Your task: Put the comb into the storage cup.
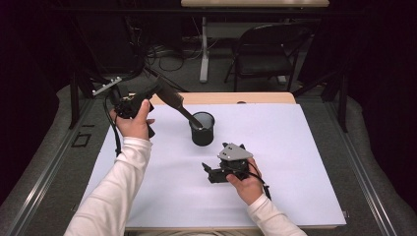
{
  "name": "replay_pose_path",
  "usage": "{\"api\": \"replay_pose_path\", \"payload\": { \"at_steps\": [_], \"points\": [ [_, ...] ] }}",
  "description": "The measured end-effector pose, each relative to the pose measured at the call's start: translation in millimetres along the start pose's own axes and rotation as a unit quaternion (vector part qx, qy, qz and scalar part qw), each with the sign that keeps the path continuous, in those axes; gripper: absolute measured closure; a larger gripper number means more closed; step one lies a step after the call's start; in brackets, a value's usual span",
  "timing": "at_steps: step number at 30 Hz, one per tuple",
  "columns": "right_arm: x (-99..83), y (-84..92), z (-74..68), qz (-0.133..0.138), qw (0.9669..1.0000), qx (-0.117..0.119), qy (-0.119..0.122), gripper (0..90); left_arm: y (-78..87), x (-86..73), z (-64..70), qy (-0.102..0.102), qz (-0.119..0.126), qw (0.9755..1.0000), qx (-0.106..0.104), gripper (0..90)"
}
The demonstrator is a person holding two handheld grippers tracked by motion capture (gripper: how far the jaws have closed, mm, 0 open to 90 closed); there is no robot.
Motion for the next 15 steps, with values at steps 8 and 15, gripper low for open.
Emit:
{"api": "replay_pose_path", "payload": {
  "at_steps": [8,15],
  "points": [
    [0.5,-0.9,2.0,-0.004,1.0000,-0.001,-0.008,0.0,-4.9,7.4,0.9,-0.007,0.001,0.9999,0.008,84.9],
    [1.0,0.0,6.4,-0.009,0.9997,-0.001,-0.022,0.0,-10.0,11.3,4.1,-0.015,0.002,0.9998,0.014,84.9]
  ]
}}
Point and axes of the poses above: each handheld gripper's, and its own axes: y roughly backward along the jaws, x roughly out of its top, z roughly to its right, the point moved 3 cm from there along -y, roughly forward along the jaws, and after that the axes turned 12 degrees about -y, right-handed, at the moved point
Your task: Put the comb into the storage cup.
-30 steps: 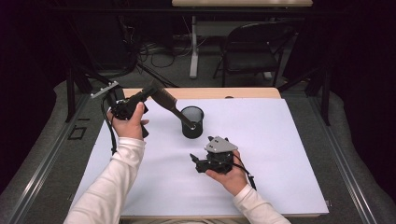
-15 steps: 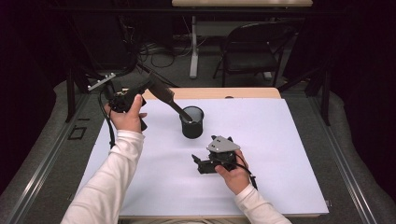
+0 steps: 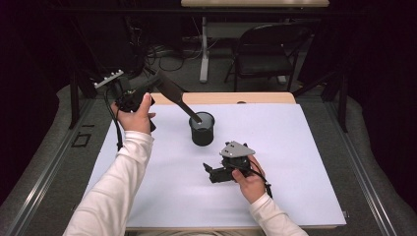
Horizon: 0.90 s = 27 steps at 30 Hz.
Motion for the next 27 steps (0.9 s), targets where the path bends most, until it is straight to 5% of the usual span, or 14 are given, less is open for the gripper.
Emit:
{"api": "replay_pose_path", "payload": {
  "at_steps": [18,27],
  "points": [
    [2.8,3.9,6.6,0.003,1.0000,0.003,-0.008,0.0,-12.7,-1.9,1.3,-0.008,-0.005,0.9999,0.014,84.9],
    [0.6,1.1,7.3,-0.017,0.9998,0.009,-0.011,0.0,-18.4,-5.2,-1.2,-0.012,-0.009,0.9996,0.023,84.8]
  ]
}}
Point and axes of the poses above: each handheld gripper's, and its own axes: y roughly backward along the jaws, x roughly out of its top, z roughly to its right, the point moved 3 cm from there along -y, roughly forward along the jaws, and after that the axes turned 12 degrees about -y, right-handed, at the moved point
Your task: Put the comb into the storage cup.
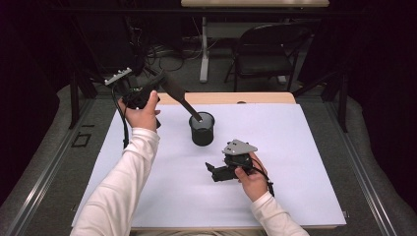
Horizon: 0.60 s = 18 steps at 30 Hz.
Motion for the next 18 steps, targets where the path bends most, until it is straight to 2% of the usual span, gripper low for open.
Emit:
{"api": "replay_pose_path", "payload": {
  "at_steps": [7,18],
  "points": [
    [0.3,1.1,0.9,0.002,1.0000,-0.006,-0.001,0.0,-5.2,-4.4,-0.6,0.000,-0.004,1.0000,0.005,84.8],
    [1.8,3.4,2.1,0.010,0.9999,-0.001,-0.005,0.0,-14.2,-17.7,-3.1,0.004,-0.013,0.9999,0.009,84.9]
  ]
}}
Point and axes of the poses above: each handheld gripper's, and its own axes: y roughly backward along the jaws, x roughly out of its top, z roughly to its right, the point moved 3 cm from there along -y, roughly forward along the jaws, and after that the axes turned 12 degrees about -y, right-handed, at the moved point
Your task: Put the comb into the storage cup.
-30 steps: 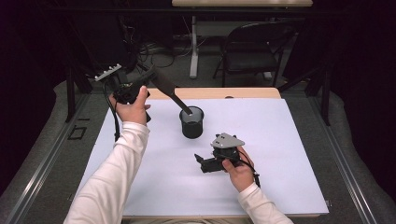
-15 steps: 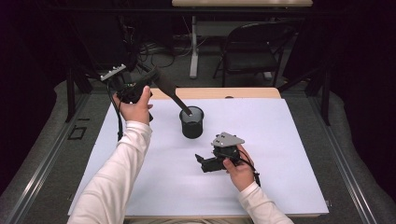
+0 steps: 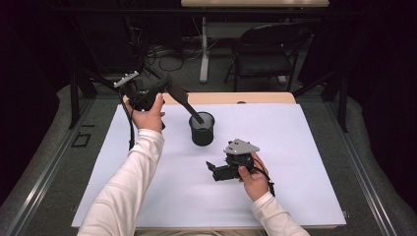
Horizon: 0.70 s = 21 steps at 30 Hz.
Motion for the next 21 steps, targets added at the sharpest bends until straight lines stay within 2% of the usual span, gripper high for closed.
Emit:
{"api": "replay_pose_path", "payload": {
  "at_steps": [21],
  "points": [
    [-2.2,-2.3,-3.0,-0.009,0.9999,0.009,0.006,0.0,-8.3,-20.2,-4.5,0.008,-0.015,0.9998,0.005,84.9]
  ]
}}
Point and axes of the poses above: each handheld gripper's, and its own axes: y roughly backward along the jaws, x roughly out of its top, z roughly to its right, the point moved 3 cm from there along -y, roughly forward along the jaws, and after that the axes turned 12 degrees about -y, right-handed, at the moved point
